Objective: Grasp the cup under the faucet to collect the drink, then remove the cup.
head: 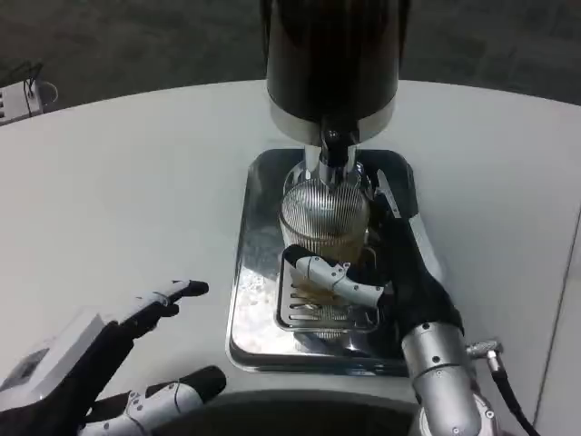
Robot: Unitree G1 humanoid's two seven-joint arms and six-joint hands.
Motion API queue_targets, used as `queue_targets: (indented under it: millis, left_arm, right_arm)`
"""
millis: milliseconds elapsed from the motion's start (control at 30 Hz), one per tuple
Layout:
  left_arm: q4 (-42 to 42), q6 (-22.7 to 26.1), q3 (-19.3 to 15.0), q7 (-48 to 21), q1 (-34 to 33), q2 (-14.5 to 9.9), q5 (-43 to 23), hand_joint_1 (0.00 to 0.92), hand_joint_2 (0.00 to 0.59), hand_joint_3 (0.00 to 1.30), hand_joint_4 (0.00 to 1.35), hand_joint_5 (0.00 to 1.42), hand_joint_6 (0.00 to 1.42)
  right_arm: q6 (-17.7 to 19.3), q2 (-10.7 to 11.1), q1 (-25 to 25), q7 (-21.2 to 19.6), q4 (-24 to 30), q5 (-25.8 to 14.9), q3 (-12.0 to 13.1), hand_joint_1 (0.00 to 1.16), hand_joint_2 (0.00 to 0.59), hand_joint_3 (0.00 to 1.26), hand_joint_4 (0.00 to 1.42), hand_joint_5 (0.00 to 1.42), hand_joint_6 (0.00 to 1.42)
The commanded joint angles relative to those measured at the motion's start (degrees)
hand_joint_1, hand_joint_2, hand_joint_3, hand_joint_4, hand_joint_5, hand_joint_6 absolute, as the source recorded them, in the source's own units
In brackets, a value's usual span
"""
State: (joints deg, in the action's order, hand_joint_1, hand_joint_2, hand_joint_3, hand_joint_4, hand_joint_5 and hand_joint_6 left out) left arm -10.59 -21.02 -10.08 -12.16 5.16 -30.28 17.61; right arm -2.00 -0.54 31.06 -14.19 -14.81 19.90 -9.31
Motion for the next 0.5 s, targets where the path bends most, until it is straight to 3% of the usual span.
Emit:
queue_targets:
  millis: [33,333,500]
  left_arm:
    - [-1.0,1.2,0.3,-0.1,1.3,0.3,-0.4,0.061,0.109,0.2,0.12,0.2,0.24]
    - [-1.8,2.6,0.3,-0.3,1.8,0.3,-0.9,0.061,0.109,0.21,0.15,0.22,0.25]
    - [-1.3,2.5,0.7,-0.3,1.6,0.3,-1.2,0.061,0.109,0.21,0.15,0.23,0.25]
  right_arm:
    - [1.1,-1.8,0.2,-2.5,-2.5,0.6,-0.6,0.84,0.211,0.14,0.23,0.3,0.2]
    - [3.8,-4.4,0.2,-8.0,-6.3,1.8,-1.2,0.89,0.243,0.41,0.48,0.5,0.37]
    - [4.7,-5.6,-0.3,-10.9,-6.6,1.8,-0.8,0.92,0.239,0.63,0.73,0.71,0.55]
